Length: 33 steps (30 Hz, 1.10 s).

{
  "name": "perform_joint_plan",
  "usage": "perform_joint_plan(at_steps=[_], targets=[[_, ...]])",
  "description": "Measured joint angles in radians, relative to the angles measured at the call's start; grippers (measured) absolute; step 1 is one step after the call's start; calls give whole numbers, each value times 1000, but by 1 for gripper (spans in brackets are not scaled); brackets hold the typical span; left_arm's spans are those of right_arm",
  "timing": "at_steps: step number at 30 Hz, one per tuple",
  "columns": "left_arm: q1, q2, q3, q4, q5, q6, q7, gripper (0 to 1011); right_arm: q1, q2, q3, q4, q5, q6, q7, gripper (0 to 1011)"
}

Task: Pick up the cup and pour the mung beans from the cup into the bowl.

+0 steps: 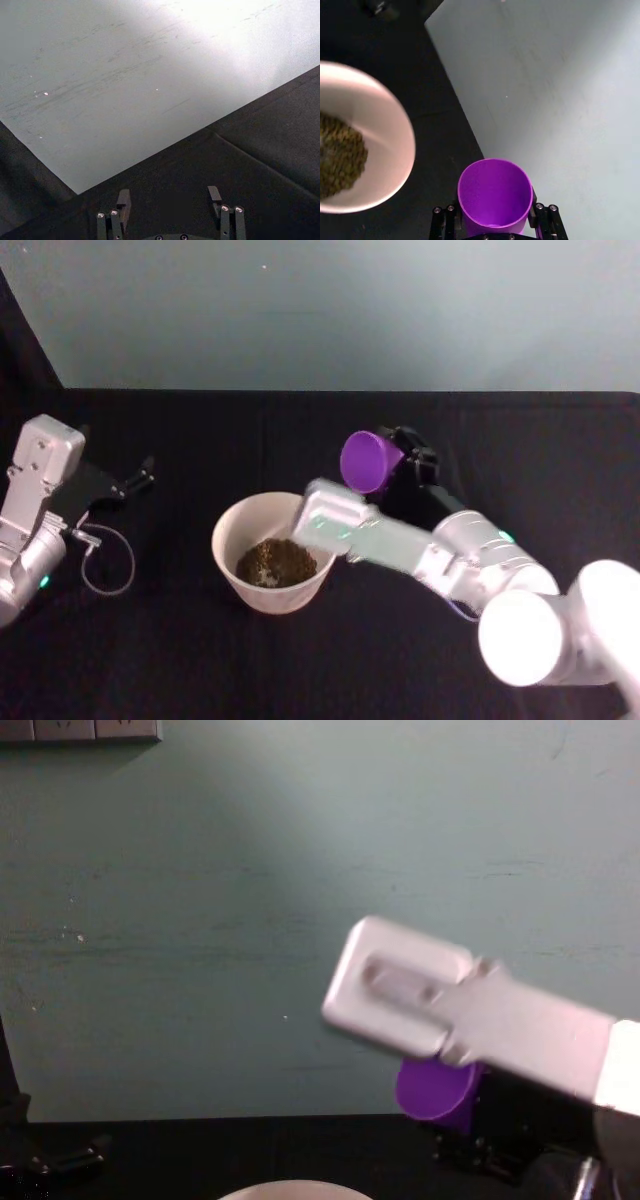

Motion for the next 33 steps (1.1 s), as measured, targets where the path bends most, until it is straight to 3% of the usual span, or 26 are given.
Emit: perform_joint_plan(at_steps=[4,5,7,8,10,11,14,17,20,28,33], targets=[[0,0,0,0,0,0,0,1000,-17,-20,58,12,115,-36,-12,726],[0,0,0,0,0,0,0,1000,-23,-28,87,20,181,-59,-11,726],[0,0,0,0,0,0,0,1000,-27,-34,117,29,247,-86,-5,726],[0,0,0,0,0,0,0,1000,-29,-38,145,40,312,-111,7,724],[0,0,0,0,0,0,0,1000,-30,-41,171,51,371,-139,20,726],[0,0,0,0,0,0,0,1000,-29,-43,194,63,423,-163,34,726],[0,0,0,0,0,0,0,1000,-22,-45,233,90,520,-204,65,726],[0,0,0,0,0,0,0,1000,5,-50,290,154,677,-243,140,726],[0,0,0,0,0,0,0,1000,24,-54,319,206,770,-253,186,724],[0,0,0,0,0,0,0,1000,57,-77,362,325,939,-245,259,726],[0,0,0,0,0,0,0,1000,73,-84,361,376,991,-234,285,724]])
